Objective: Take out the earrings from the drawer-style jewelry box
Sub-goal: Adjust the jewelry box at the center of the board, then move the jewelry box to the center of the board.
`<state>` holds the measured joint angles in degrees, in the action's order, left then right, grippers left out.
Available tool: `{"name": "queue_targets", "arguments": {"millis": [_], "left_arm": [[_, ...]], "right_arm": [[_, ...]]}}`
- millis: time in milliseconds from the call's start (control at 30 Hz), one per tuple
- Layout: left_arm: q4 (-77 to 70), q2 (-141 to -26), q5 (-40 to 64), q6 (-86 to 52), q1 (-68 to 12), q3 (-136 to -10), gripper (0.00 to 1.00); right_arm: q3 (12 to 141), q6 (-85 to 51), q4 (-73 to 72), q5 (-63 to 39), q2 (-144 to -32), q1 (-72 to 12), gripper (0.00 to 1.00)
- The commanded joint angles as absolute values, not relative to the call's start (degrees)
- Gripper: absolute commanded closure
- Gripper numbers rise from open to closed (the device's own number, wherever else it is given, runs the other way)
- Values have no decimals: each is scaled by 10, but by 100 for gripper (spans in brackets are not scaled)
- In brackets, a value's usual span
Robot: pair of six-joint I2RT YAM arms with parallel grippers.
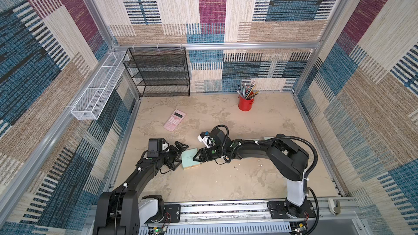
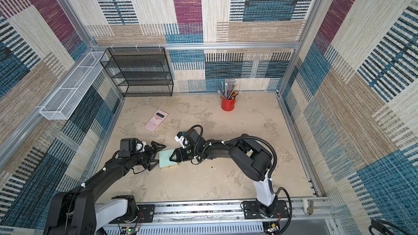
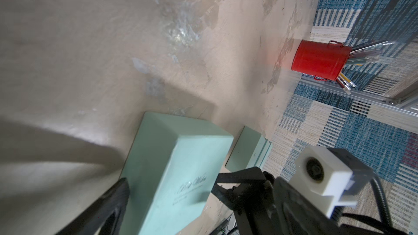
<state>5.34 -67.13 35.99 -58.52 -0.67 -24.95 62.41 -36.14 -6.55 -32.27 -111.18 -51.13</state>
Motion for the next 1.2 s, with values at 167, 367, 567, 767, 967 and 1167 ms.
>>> {"name": "queue_targets", "arguments": {"millis": [167,367,567,767,967,1167], "left_arm": [[105,-668,320,-529,-10,-275,2],[152,-602,280,-502,-10,-242,15],[132,-616,303,-480,-11,-237,33],[89,-664,324,-479,-30,-241,36],[44,-717,327,-484,-61,-250,38],[14,-747,328,-494,-98,-271,39]], "right_arm": [[628,-398,-63,-232,-1089,-512,50],[619,-415,-81,-241,-1099,-512,58],[613,-425,-97,-249,-1107,-512,59],[616,-428,-102,-244,-1114,-512,61],[620,-429,-88,-223,-1113,-512,62],[614,-429,-66,-199,-1098,-507,61]]}}
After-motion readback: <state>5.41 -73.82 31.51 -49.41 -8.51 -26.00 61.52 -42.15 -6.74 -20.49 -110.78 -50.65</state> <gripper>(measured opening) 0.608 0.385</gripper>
